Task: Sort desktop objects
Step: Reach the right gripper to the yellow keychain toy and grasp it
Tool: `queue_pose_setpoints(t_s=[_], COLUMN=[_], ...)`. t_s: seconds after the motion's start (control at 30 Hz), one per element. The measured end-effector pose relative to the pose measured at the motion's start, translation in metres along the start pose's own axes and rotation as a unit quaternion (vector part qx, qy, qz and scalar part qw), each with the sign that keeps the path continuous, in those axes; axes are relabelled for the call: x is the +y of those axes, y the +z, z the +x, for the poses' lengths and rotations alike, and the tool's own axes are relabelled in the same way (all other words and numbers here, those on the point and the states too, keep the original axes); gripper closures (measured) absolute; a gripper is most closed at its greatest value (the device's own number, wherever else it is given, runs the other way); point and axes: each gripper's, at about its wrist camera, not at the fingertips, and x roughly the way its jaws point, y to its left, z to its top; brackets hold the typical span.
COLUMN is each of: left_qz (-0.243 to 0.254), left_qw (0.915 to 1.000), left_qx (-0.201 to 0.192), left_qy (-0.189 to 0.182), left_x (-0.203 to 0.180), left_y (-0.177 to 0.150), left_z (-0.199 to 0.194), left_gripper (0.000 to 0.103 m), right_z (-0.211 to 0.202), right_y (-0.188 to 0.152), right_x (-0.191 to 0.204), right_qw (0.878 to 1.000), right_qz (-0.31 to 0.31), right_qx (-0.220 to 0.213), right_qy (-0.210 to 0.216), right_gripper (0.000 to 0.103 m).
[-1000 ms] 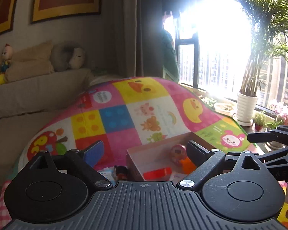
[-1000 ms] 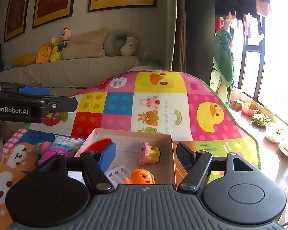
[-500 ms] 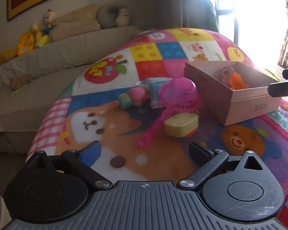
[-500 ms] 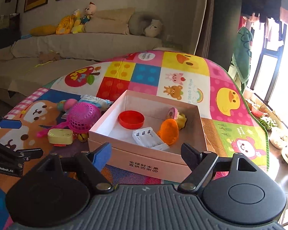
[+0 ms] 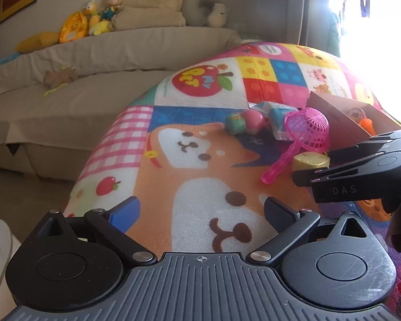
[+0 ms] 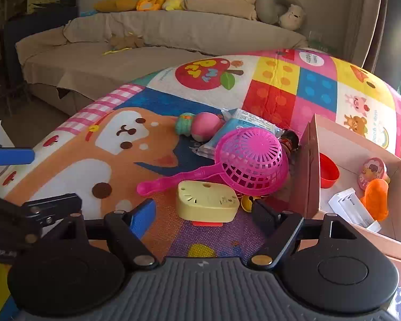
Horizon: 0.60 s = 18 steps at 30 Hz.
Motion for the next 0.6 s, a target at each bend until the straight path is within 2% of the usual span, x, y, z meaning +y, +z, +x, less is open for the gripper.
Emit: queue_pose_setpoints(t_s=[0.03,0.13,0.23,0.37,0.5,0.57,0.6], left_qz=[0.0,0.007,0.022,0.054,0.096,0.12,0.133], left_qw=[1.0,0.9999,0.9995,0.9974,0.9925,0.9889,0.9867], left_qx=[0.001,0.001,-0.002,-0.006,-0.009,-0.01,-0.012], left_qy=[-0.002,-0.008,-0.023,-0.048,-0.075,-0.086,-0.093], left_x=[0.0,-0.004,-0.015,-0.04,-0.071,-0.088,-0.096], left_y=[0.0,0.0,0.004,0.011,0.019,0.024,0.027], left_z=[0.0,0.002,0.005,0.014,0.027,0.037,0.042], left_gripper=[0.001,0.001,0.001,0.001,0.001,0.001,0.001], right_z=[0.004,-0.006,-0.035,-0.076,-0.104,-0.119,-0.125], right_y=[0.0,-0.006,-0.02,-0.05,-0.086,-0.103,-0.111], right_x=[-0.001,-0.007,-0.021,-0.065,-0.113,-0.134,-0.141], right_qw=[1.0,1.0,1.0,0.997,0.987,0.98,0.977], right_qz=[0.004,0.013,0.02,0.078,0.144,0.175,0.184], right_qx=[0.009,0.009,-0.004,-0.009,-0.011,-0.027,-0.037], right_qy=[0.001,0.005,0.007,-0.003,-0.068,-0.09,-0.101], right_gripper=[0.046,0.047,0.047,0.047,0.047,0.046,0.041])
